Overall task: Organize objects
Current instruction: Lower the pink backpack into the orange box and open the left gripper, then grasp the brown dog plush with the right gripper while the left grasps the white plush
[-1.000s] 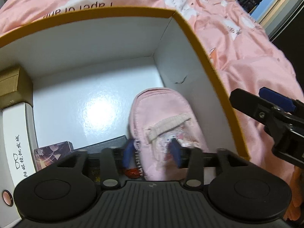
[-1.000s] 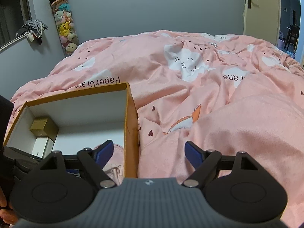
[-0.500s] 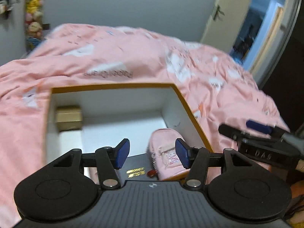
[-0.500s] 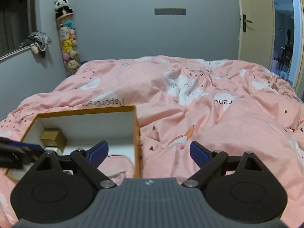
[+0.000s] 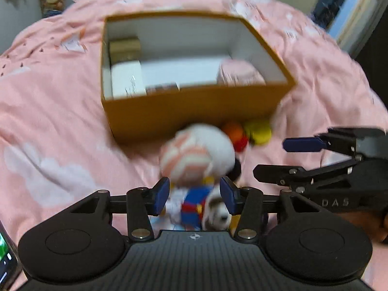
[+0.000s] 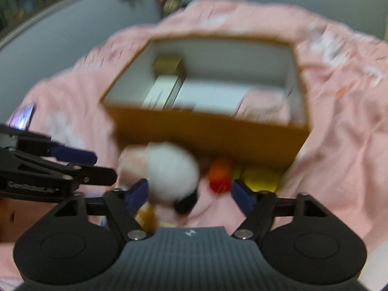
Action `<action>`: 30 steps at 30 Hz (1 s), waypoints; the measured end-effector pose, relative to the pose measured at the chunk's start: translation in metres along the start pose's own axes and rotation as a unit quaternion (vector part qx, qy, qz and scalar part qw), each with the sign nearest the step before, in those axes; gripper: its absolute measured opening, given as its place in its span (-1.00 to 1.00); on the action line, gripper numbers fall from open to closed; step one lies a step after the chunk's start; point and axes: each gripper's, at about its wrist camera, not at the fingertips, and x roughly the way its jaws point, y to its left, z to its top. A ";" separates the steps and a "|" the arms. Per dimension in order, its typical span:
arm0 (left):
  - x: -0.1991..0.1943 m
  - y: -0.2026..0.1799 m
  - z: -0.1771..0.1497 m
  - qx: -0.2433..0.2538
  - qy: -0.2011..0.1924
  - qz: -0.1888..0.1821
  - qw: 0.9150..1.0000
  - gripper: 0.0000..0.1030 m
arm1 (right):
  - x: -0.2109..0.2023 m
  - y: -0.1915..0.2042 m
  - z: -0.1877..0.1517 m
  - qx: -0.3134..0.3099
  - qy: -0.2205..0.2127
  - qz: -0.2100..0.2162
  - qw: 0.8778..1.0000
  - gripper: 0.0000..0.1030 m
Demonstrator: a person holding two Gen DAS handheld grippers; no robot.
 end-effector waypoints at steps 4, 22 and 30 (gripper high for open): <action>0.001 -0.001 -0.020 0.024 0.016 0.003 1.000 0.10 | 0.004 0.012 -0.014 -0.007 0.049 0.033 0.998 0.34; -0.007 0.016 -0.036 -0.028 -0.029 -0.041 0.998 0.10 | 0.015 0.015 -0.025 0.024 0.089 0.062 0.994 -0.24; -0.007 0.007 -0.032 -0.001 -0.051 -0.060 0.997 0.10 | -0.008 -0.013 -0.011 0.046 0.053 -0.001 0.998 -0.84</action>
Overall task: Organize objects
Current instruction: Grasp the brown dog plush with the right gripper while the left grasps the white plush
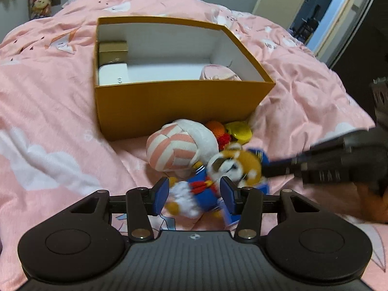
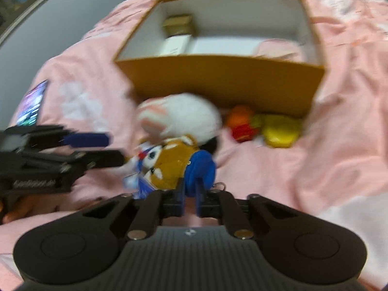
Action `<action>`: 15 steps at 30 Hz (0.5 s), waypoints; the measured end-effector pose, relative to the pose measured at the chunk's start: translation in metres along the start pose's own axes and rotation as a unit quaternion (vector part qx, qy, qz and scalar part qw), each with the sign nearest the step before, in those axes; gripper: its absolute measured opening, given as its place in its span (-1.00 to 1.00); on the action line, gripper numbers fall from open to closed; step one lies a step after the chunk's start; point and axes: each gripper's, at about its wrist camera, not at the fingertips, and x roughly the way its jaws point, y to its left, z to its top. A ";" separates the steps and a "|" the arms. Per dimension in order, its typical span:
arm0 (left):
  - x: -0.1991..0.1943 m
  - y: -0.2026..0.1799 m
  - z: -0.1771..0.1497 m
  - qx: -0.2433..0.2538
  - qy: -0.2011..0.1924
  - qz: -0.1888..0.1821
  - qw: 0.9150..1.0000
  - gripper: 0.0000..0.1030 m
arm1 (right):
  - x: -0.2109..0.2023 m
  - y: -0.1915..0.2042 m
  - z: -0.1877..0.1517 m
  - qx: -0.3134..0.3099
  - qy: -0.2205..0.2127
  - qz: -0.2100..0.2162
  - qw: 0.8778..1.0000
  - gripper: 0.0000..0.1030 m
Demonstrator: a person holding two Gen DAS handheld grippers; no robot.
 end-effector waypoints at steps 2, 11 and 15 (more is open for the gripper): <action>0.006 -0.002 0.000 0.014 0.016 -0.001 1.000 0.10 | 0.005 -0.009 0.003 0.022 0.001 -0.007 1.000 -0.84; 0.017 -0.014 -0.005 0.061 0.039 0.019 0.997 0.10 | -0.008 -0.021 0.001 0.085 -0.035 -0.015 0.996 -0.54; 0.015 -0.014 -0.005 0.062 0.036 0.024 0.997 0.08 | -0.005 -0.018 0.000 0.092 -0.010 0.017 0.996 -0.24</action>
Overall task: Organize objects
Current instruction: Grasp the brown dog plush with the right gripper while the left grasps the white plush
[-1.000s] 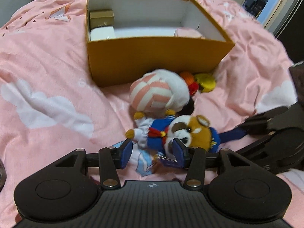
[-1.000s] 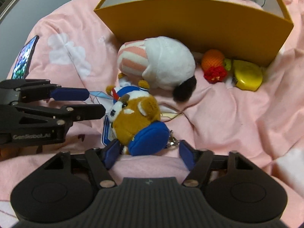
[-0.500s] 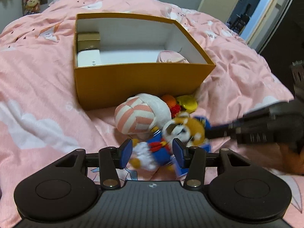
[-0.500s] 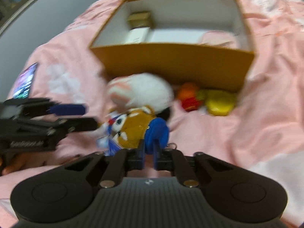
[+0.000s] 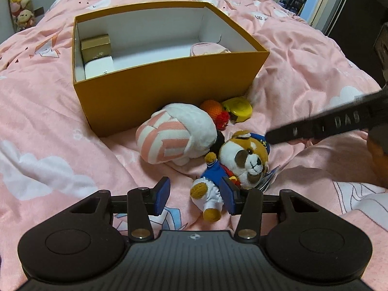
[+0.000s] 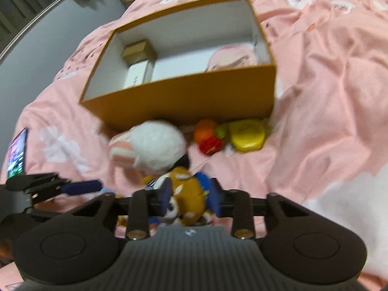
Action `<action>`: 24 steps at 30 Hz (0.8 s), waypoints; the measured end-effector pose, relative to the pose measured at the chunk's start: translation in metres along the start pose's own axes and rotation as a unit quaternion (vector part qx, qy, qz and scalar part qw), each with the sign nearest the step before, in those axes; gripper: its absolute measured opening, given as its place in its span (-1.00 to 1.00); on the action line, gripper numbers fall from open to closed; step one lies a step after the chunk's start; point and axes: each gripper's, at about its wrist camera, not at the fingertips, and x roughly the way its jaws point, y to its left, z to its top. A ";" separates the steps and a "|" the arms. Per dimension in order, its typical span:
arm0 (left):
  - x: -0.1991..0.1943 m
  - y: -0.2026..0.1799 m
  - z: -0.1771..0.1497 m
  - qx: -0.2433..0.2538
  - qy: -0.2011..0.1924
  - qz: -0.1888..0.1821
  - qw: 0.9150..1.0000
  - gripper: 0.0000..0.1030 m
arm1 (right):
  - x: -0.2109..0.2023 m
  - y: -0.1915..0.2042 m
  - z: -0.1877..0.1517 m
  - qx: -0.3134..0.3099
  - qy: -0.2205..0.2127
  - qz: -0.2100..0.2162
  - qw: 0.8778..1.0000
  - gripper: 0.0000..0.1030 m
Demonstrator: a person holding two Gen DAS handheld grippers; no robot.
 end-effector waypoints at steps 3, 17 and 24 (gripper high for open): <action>-0.003 0.000 0.002 0.000 -0.010 0.007 1.000 0.07 | 0.010 0.007 -0.006 -0.006 0.028 0.015 0.999 -0.19; -0.003 -0.016 0.015 0.090 -0.040 0.072 0.993 0.07 | 0.073 0.014 0.002 -0.035 0.066 -0.023 0.997 0.34; 0.007 -0.034 0.020 0.170 -0.036 0.095 0.980 0.07 | 0.052 0.005 -0.001 -0.043 0.037 -0.007 0.998 -0.01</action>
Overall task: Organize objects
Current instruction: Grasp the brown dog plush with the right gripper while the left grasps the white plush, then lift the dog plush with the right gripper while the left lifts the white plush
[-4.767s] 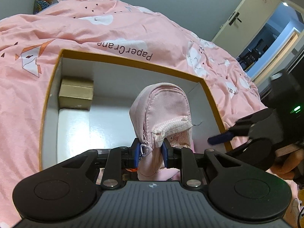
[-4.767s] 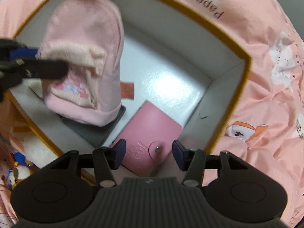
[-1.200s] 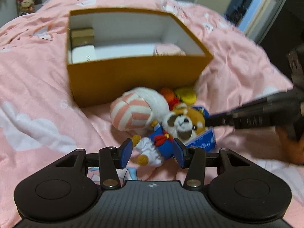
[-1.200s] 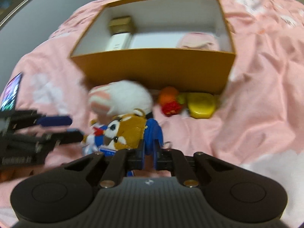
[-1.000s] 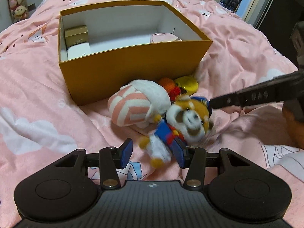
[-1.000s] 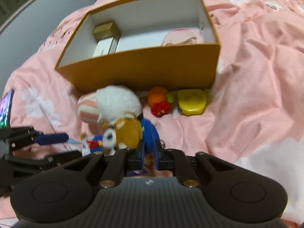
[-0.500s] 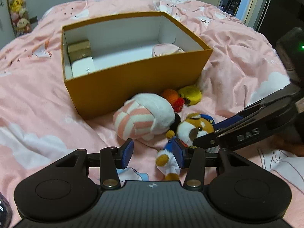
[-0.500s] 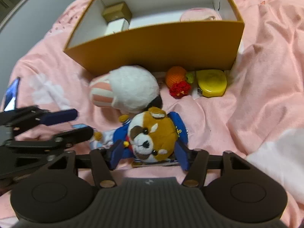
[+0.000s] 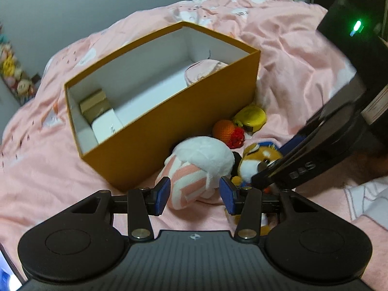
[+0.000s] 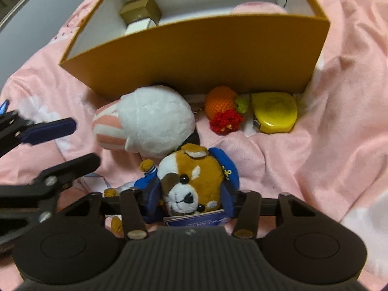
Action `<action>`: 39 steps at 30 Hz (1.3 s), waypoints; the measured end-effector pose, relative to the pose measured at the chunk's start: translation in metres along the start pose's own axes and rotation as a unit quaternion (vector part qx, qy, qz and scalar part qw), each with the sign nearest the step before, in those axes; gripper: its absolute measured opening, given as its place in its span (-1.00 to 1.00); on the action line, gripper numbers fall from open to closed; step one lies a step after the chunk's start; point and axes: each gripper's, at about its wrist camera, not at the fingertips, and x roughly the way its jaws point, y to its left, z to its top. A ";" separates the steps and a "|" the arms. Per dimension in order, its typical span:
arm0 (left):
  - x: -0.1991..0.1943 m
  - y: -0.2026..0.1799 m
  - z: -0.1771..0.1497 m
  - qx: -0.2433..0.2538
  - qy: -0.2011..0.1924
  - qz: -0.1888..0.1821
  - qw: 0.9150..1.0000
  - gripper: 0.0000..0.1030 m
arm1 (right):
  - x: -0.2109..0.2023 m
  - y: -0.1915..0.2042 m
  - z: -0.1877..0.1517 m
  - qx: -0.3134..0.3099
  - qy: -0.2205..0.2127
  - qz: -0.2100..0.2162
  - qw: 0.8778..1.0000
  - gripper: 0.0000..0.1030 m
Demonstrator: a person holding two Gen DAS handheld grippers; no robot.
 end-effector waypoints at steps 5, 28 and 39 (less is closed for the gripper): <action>0.003 -0.015 0.007 0.077 -0.002 0.026 0.997 0.18 | -0.046 0.001 0.004 -0.043 -0.061 -0.041 0.996 -0.01; 0.081 -0.057 0.004 0.254 0.068 0.096 0.960 0.26 | -0.014 -0.032 0.008 -0.006 -0.031 -0.067 0.997 0.08; 0.030 0.041 0.016 -0.222 0.031 -0.116 0.967 0.17 | -0.034 -0.018 0.010 -0.047 -0.059 -0.059 0.995 0.06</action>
